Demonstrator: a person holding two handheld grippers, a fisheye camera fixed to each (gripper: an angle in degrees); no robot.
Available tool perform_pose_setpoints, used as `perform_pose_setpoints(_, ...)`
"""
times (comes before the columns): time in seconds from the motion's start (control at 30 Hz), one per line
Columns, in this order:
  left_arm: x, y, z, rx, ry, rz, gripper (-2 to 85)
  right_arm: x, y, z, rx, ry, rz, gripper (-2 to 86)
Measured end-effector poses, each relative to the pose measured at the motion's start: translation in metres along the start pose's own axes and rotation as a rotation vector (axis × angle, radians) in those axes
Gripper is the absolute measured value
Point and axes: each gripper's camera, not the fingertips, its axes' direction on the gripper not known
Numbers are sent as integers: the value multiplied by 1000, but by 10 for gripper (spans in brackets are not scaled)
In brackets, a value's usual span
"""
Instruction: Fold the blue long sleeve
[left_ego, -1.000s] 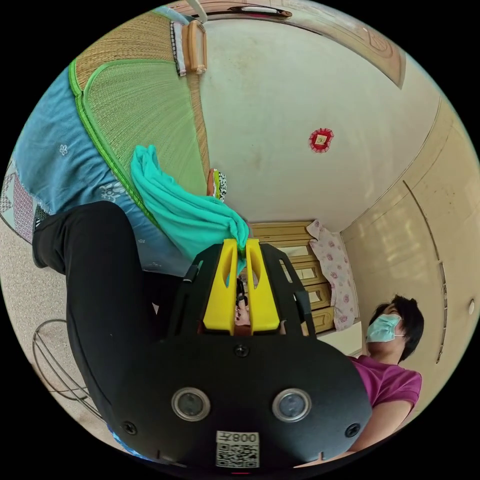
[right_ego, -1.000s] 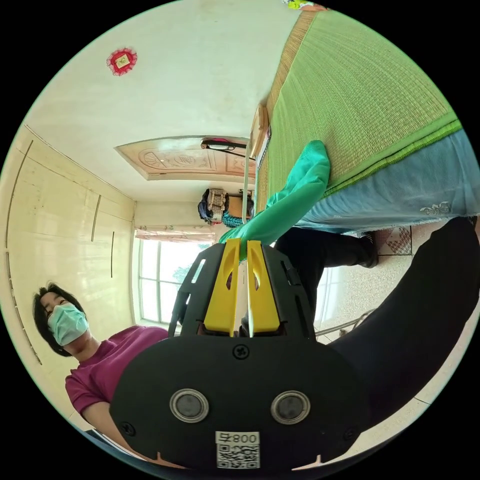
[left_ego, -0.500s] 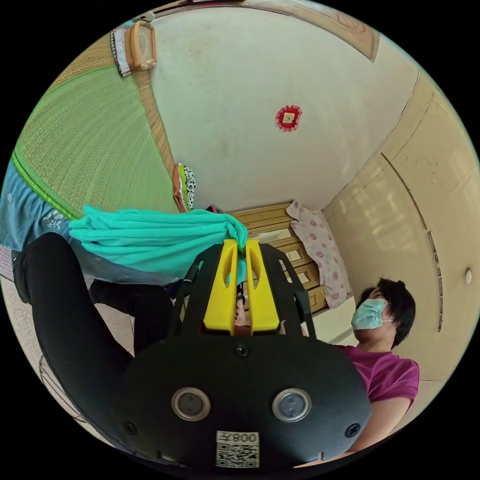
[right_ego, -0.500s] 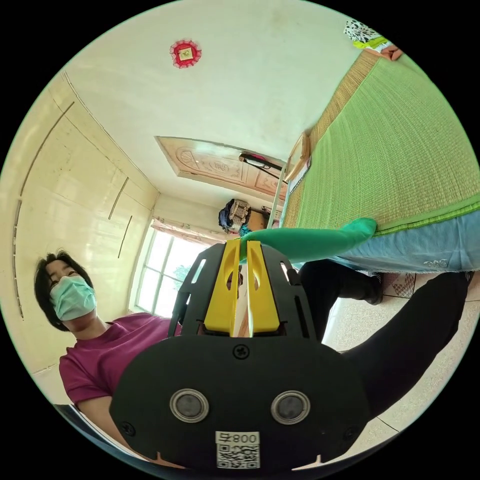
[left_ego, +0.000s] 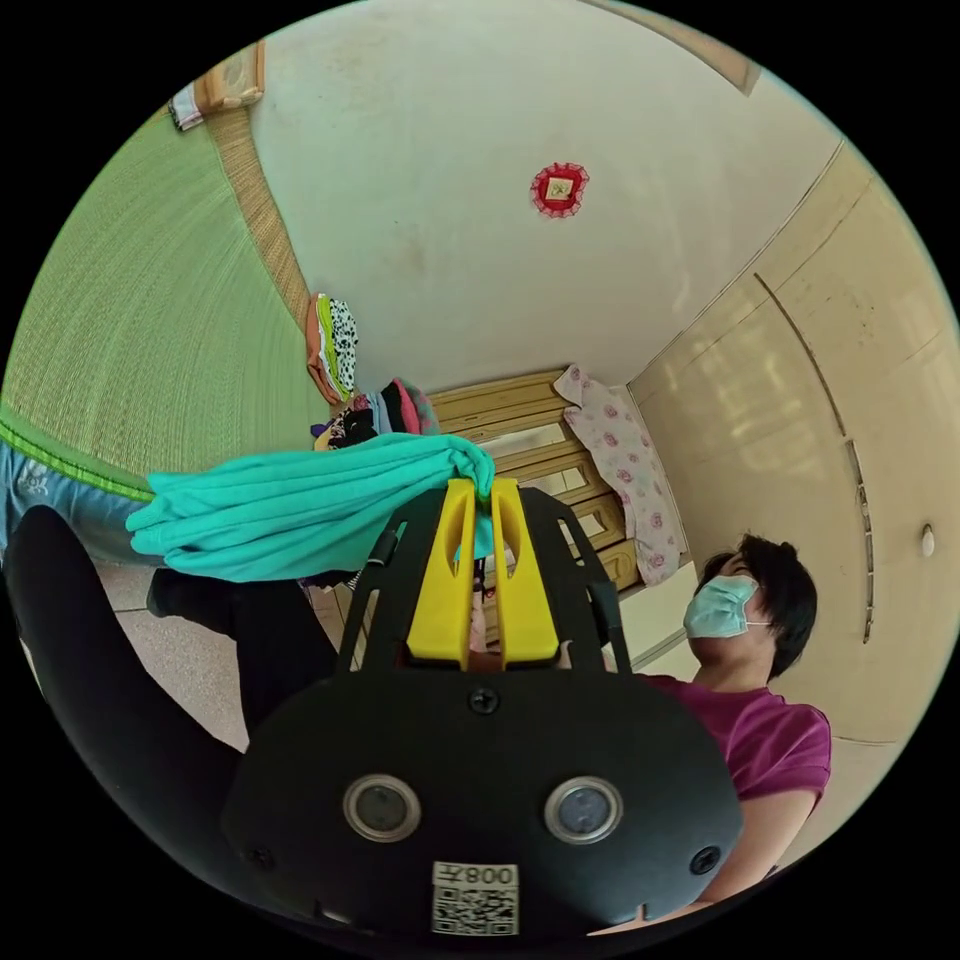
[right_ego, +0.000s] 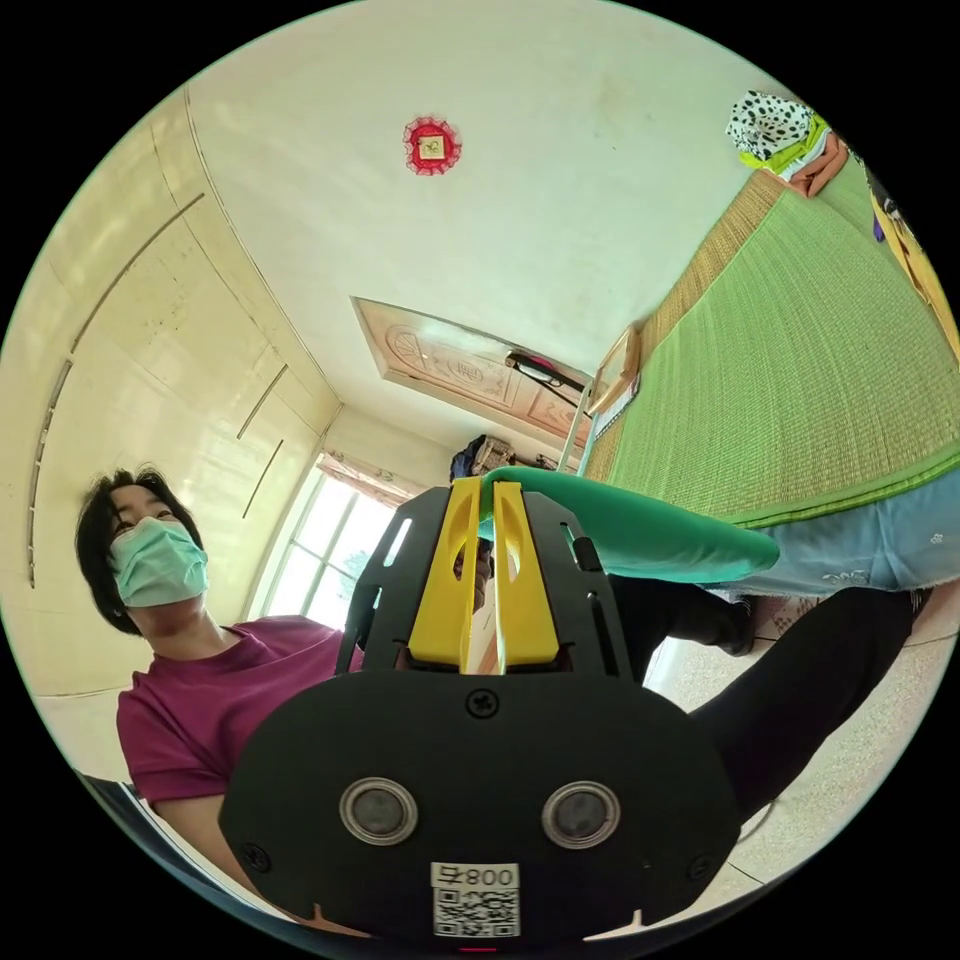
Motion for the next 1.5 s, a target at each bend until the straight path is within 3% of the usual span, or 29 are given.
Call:
perform_pose_setpoints(0.3,-57,-147,152,-79,-13,-24,27,17,-136,-38,44,88,12,16)
perform_pose_setpoints(0.63,-136,-423,387,-79,76,100,25,73,-487,-68,76,208,-84,14)
perform_pose_setpoints(0.8,-120,-528,512,-125,53,291,26,38,-651,-106,153,242,-200,16)
perform_pose_setpoints(0.87,-122,-556,554,-135,15,347,26,23,-707,-128,161,344,-247,17)
perform_pose_setpoints(1.03,-199,-604,675,-208,-76,310,27,75,-763,-181,156,524,-131,18)
perform_pose_setpoints(1.13,-273,-608,733,-340,-254,184,27,153,-765,-222,170,598,64,19)
perform_pose_setpoints(1.23,-329,-603,767,-436,-306,61,27,225,-752,-249,147,604,276,19)
perform_pose_setpoints(1.5,-362,-616,820,-513,-330,98,27,245,-765,-261,45,606,272,17)
